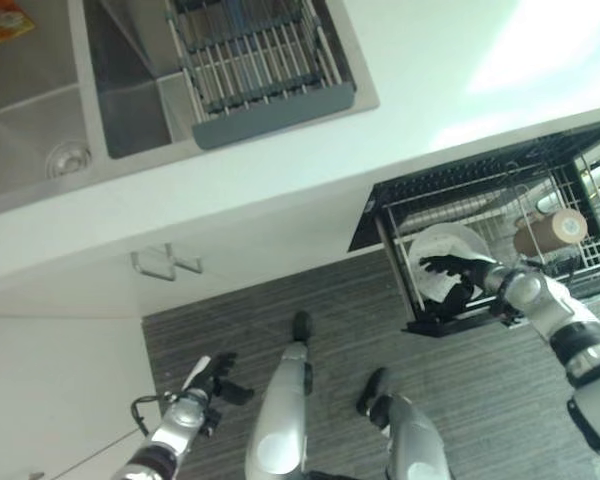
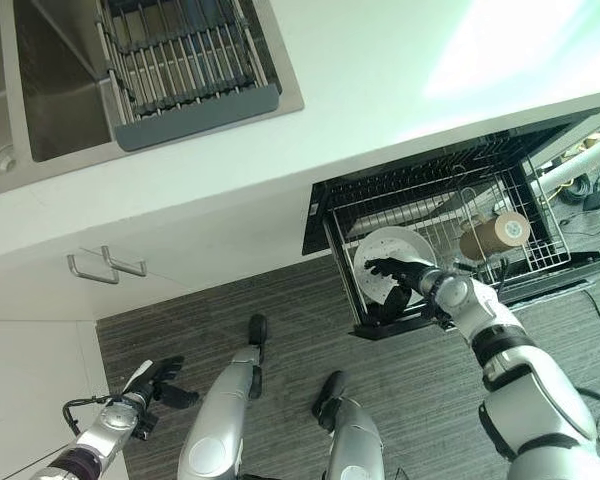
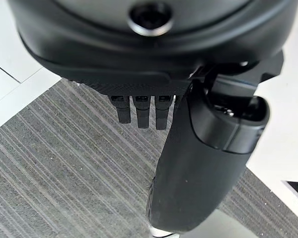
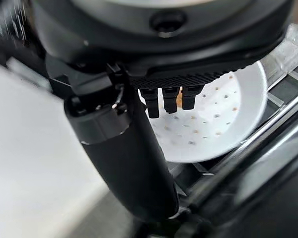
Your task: Place the dishes in the dishwasher.
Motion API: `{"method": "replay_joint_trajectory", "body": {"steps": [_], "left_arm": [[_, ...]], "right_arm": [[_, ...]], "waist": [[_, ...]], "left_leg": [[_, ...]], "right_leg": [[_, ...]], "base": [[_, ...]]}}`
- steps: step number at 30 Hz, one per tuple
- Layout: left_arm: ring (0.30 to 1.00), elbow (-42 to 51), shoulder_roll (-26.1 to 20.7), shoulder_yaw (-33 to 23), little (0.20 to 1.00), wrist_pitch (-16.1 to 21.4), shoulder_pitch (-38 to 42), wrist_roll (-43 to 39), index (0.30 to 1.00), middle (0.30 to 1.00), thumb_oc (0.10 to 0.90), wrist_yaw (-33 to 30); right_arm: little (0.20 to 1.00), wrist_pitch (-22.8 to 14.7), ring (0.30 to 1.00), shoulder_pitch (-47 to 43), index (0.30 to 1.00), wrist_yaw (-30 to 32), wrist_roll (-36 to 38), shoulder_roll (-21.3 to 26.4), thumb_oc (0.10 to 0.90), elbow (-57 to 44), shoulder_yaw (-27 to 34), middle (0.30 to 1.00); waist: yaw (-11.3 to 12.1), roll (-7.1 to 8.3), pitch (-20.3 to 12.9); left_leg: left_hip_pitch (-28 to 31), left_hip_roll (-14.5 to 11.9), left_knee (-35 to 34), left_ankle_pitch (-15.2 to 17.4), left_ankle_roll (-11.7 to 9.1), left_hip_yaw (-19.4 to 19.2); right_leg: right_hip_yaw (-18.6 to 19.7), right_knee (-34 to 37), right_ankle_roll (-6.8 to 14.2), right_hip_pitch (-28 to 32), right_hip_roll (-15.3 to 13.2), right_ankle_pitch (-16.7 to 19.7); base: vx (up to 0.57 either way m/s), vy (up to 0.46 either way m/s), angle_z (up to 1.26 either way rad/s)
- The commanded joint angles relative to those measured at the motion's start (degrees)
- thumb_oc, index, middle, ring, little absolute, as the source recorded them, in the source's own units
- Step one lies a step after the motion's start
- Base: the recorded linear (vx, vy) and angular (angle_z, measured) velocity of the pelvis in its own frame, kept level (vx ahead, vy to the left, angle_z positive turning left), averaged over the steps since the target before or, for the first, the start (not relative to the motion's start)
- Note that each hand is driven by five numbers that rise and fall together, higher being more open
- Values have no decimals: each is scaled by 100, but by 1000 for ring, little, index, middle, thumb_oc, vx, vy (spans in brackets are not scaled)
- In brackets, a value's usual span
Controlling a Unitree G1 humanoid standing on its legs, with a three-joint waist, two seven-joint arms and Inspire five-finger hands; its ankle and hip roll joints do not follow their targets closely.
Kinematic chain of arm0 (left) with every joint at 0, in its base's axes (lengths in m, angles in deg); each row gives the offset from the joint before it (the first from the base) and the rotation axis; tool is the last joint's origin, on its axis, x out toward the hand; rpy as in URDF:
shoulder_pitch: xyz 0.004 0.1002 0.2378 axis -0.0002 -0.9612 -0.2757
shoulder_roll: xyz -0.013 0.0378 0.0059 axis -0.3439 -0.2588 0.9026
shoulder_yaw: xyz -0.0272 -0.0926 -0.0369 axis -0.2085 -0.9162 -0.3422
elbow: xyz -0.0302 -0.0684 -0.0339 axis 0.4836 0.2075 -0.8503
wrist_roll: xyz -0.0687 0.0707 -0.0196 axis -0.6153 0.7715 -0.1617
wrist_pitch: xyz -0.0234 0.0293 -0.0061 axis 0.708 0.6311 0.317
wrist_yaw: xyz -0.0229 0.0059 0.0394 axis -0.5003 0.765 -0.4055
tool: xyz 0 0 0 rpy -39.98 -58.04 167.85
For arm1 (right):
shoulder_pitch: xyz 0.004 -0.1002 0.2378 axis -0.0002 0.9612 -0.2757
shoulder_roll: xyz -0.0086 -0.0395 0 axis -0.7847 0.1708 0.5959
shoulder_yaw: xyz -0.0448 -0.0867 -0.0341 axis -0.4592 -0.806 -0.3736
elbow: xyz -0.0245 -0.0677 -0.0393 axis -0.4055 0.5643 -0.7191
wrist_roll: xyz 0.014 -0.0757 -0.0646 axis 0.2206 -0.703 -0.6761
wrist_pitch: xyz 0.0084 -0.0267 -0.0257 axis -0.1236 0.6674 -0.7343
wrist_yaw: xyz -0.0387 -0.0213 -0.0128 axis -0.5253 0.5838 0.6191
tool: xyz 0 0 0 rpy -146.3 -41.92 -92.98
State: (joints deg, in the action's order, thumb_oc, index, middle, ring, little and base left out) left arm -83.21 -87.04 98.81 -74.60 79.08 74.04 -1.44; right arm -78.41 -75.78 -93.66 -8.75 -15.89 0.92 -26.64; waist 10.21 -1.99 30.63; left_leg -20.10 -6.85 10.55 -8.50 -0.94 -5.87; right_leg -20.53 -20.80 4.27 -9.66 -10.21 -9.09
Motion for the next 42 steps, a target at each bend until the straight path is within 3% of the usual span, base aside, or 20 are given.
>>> {"method": "replay_joint_trajectory", "body": {"steps": [1,3,8,10,11,15,19,21,23,24,26,29,33,36,38,42], "left_arm": [[900,-132,125,-98,900,120,-241,-22,900,900,800,-65],[900,-257,321,-180,900,132,-288,17,900,900,800,-145],[900,-631,638,-216,900,297,-432,-81,900,900,800,-297],[900,-904,863,-241,900,464,-521,-180,900,900,800,-393],[900,-957,913,-256,900,493,-541,-203,900,900,800,-407],[900,-1114,1064,-322,900,619,-650,-376,900,900,800,-461],[900,-1106,1154,-574,900,743,-921,-397,900,900,800,-437],[900,-1148,1185,-777,900,780,-1078,-568,900,900,800,-380],[900,-1213,1171,-883,900,706,-1070,-809,900,900,800,-273],[900,-1304,1163,-943,900,641,-1039,-883,900,900,800,-207],[900,-1378,1179,-940,900,604,-1046,-869,900,900,800,-201],[900,-1386,1191,-916,900,556,-1039,-927,900,900,800,-203],[900,-1327,1195,-829,900,488,-932,-1434,900,900,800,-301],[900,-1217,1278,-762,900,520,-923,-1750,900,900,800,-344],[900,-1070,1312,-800,900,650,-999,-1908,900,900,800,-386],[900,-926,1208,-871,900,731,-961,-2067,900,900,800,-403]], "right_arm": [[900,-615,900,-299,900,1009,1500,233,800,-758,967,900],[900,-1041,900,140,900,1552,1756,-71,800,-1747,1722,900],[900,-1868,900,670,900,2725,2080,-679,800,-3206,2468,900],[900,-2632,900,1014,900,3613,1646,-1105,800,-4206,2751,900],[900,-2806,900,1105,900,3792,1478,-1173,800,-4406,2815,900],[900,-3101,900,1493,900,4785,472,-1268,800,-4953,3063,900],[900,-3105,900,2437,900,6470,-694,-1127,800,-5091,3846,900],[900,-3498,900,3045,900,7648,-662,-1190,800,-4751,4579,900],[900,-3554,900,3411,900,8134,-596,-1283,800,-4354,5101,900],[900,-3414,900,3665,900,8283,-221,-1344,800,-3783,5566,900],[900,-3233,900,3899,900,8081,159,-1369,800,-3031,5901,900],[900,-3385,900,4139,900,7586,635,-1397,800,-1949,6018,900],[900,-3289,900,4079,900,6335,1594,-1579,800,-163,5492,900],[900,-3014,900,3752,900,5674,1380,-1464,800,158,4777,900],[900,-2843,900,3501,900,5509,845,-1369,800,98,4170,900],[900,-2780,900,3149,900,5375,541,-1195,800,118,3681,900]], "waist": [[-192,-101,-155],[-354,-122,-225],[-606,-187,-357],[-812,-223,-469],[-862,-226,-495],[-1024,-235,-606],[-1182,-205,-666],[-1345,-153,-680],[-1439,-138,-703],[-1521,-157,-738],[-1553,-179,-766],[-1562,-220,-769],[-1499,-287,-615],[-1344,-416,-465],[-1152,-401,-328],[-905,-367,-154]], "left_leg": [[243,-345,664,1050,-388,377],[326,-366,664,1088,-391,321],[511,-403,664,1175,-396,238],[582,-440,664,1199,-412,156],[612,-449,664,1217,-419,133],[701,-491,664,1275,-430,32],[808,-551,664,1329,-424,-84],[870,-599,664,1391,-427,-165],[916,-630,664,1427,-418,-219],[960,-661,664,1446,-394,-240],[1109,-651,664,1508,-370,-270],[1186,-615,664,1449,-329,-237],[1213,-526,664,1384,-320,-215],[1075,-444,664,1305,-317,-139],[948,-318,664,1240,-259,-95],[674,-165,664,1133,-170,-9]], "right_leg": [[308,361,435,-28,-191,482],[396,361,423,24,-187,423],[517,361,374,142,-182,330],[597,361,359,165,-203,314],[616,361,359,180,-212,299],[674,361,330,233,-227,245],[733,361,319,296,-204,195],[772,361,325,333,-157,132],[780,361,321,377,-124,102],[784,361,306,437,-84,99],[783,260,285,581,-89,-6],[804,-118,191,541,-84,-145],[862,-544,1,509,-60,-432],[765,-943,-93,283,-114,-621],[700,-1456,-156,29,-218,-845],[648,-2022,-201,-383,-322,-1005]], "base": [[38,74,-12],[32,68,-17],[47,63,-17],[84,116,-18],[82,93,-22],[65,54,-12],[45,6,-8],[33,-30,-1],[25,-5,-1],[68,4,-8],[139,24,-9],[89,14,-12],[29,10,0],[-53,111,10],[-78,58,26],[-111,-14,28]]}}
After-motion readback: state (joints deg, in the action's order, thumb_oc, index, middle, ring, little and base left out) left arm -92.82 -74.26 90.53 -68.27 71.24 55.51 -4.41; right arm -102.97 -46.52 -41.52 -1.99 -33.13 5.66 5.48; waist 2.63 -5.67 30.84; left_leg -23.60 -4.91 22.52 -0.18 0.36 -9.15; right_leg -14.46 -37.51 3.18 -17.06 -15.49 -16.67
